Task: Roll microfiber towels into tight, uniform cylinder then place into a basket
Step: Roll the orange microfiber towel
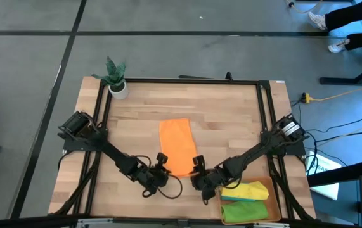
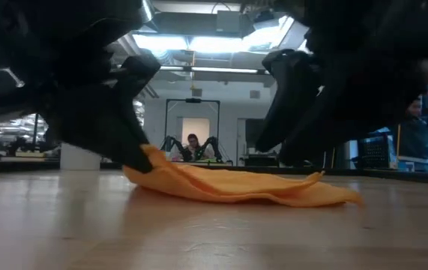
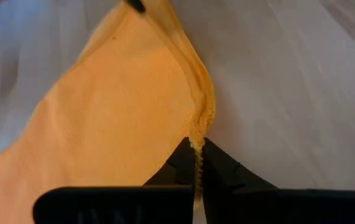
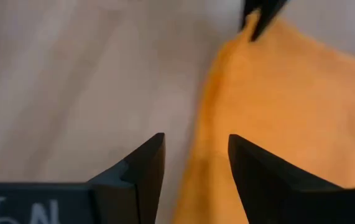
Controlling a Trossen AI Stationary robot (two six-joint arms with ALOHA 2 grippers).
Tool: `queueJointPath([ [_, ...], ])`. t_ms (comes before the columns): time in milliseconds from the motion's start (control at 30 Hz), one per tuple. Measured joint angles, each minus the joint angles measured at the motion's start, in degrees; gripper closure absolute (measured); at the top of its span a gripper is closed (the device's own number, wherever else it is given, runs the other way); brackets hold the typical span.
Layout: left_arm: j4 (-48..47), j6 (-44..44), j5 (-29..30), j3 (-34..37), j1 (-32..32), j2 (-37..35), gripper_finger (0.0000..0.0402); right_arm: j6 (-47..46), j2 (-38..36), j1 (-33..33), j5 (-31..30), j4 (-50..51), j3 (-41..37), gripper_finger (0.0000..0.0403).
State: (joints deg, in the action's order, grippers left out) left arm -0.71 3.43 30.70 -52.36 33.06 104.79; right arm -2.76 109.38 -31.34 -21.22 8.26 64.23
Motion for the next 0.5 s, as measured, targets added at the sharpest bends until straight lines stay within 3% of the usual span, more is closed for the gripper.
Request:
queueJointPath([
  [100,-2.4,-0.7,0.0,-2.1,-0.3,0.0,0.0401,0.0,1.6,-0.4,-4.2,-1.1,0.0,0.0225],
  [333,-6.1,-1.8,0.1,-6.4,-0.5,-0.2,0.0401,2.0,5.8,-0.7,-5.5,-7.1,0.0,0.0225],
  [500,-6.6,-1.8,0.0,-7.1,-0.5,-0.2,0.0401,1.7,6.1,-1.3,-12.7,-7.3,0.0,0.0225],
])
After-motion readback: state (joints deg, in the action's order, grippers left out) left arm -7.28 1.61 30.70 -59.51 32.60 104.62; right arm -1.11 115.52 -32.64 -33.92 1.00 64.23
